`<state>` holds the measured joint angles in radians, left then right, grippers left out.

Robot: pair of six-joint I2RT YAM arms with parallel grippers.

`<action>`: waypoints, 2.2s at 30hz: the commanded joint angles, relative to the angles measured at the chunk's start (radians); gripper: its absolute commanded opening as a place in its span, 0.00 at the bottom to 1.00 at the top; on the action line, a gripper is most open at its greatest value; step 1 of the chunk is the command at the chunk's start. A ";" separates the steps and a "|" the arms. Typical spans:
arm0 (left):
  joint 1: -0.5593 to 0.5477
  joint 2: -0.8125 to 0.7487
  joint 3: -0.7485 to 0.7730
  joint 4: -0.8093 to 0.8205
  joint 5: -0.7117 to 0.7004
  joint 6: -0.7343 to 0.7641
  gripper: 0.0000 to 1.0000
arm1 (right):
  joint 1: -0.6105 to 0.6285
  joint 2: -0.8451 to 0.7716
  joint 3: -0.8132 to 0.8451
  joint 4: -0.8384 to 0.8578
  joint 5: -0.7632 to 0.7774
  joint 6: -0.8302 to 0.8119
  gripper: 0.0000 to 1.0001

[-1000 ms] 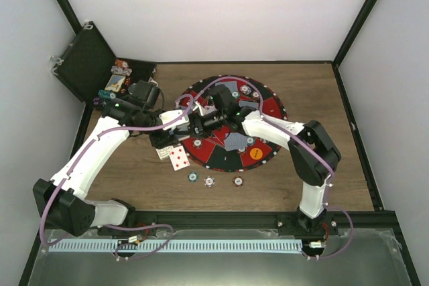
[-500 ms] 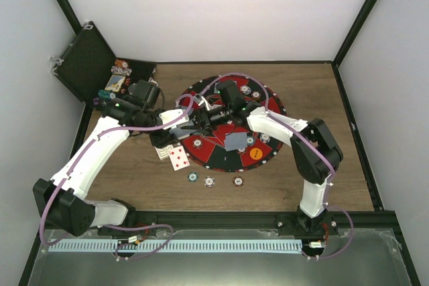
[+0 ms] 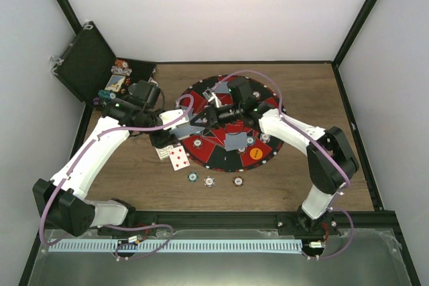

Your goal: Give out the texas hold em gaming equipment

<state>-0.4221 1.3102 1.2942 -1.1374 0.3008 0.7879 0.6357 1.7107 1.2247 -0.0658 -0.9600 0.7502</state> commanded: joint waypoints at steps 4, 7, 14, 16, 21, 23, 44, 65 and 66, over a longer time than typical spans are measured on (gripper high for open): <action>-0.007 -0.008 0.001 0.032 0.020 0.005 0.04 | -0.008 -0.073 -0.038 0.046 0.000 0.060 0.01; -0.007 -0.011 -0.015 0.039 0.007 0.008 0.05 | -0.017 -0.078 -0.026 0.026 0.005 0.048 0.01; 0.025 -0.001 -0.047 0.068 -0.028 0.011 0.04 | -0.206 -0.093 -0.021 -0.101 0.005 -0.048 0.01; 0.052 0.008 -0.044 0.075 -0.013 0.021 0.04 | -0.296 -0.079 -0.030 -0.121 -0.003 -0.077 0.01; 0.162 0.037 -0.078 0.090 -0.025 0.080 0.04 | -0.435 0.109 0.059 -0.271 0.176 -0.231 0.01; 0.209 0.047 -0.090 0.085 -0.025 0.103 0.04 | -0.449 0.166 0.075 -0.245 0.172 -0.228 0.01; 0.456 0.026 -0.432 0.247 -0.033 0.276 0.04 | -0.450 0.386 0.195 -0.298 0.332 -0.277 0.05; 0.478 0.091 -0.599 0.437 -0.038 0.305 0.97 | -0.403 0.072 0.104 -0.395 0.475 -0.298 0.87; 0.478 0.086 -0.599 0.434 -0.032 0.304 1.00 | -0.403 0.058 0.101 -0.400 0.486 -0.299 0.89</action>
<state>0.0528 1.4147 0.7010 -0.7265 0.2317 1.0855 0.2214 1.8271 1.3388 -0.4240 -0.5213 0.4679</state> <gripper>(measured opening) 0.908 0.856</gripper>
